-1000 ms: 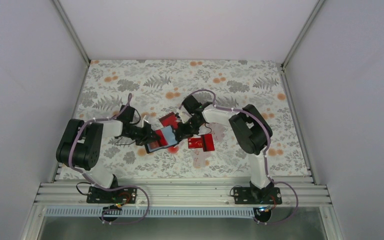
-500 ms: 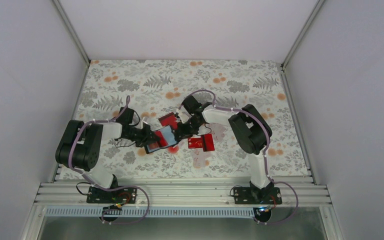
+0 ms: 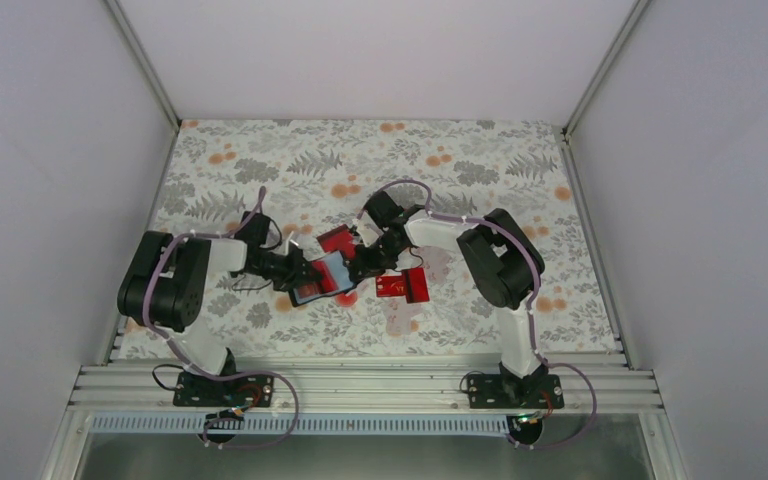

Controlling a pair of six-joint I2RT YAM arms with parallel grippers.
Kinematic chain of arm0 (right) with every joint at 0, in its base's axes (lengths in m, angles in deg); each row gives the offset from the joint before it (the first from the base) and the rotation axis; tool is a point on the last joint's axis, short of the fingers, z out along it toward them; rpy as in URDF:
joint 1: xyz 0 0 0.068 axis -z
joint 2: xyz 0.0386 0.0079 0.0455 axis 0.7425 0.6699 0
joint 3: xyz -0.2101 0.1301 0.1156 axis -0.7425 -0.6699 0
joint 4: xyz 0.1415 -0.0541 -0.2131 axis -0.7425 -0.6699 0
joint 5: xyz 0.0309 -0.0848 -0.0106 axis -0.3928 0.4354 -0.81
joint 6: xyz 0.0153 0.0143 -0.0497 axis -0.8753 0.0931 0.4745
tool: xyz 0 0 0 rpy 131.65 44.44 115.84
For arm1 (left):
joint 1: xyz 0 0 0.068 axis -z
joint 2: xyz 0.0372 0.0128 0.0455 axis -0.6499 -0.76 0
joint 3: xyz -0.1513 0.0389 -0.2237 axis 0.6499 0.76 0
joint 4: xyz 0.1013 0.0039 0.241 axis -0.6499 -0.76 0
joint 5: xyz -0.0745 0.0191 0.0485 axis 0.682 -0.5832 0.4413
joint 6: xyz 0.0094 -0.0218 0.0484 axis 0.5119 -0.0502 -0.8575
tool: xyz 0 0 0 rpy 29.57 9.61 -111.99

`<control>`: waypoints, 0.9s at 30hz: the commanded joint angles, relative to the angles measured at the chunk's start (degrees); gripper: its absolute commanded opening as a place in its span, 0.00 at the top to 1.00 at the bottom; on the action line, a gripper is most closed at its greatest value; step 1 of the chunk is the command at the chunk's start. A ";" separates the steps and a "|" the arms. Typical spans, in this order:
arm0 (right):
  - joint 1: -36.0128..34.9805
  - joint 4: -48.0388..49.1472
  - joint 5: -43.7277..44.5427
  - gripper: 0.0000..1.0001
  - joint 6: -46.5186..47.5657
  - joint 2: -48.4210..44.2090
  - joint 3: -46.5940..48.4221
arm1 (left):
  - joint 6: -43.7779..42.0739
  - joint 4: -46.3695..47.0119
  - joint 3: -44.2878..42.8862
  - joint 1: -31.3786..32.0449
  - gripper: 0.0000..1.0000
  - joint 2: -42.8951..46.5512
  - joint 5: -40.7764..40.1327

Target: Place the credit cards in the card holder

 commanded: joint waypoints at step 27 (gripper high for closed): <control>-1.90 -3.86 10.35 0.96 0.04 5.64 -1.67 | -8.32 -16.04 -8.65 2.06 0.57 -3.25 -12.85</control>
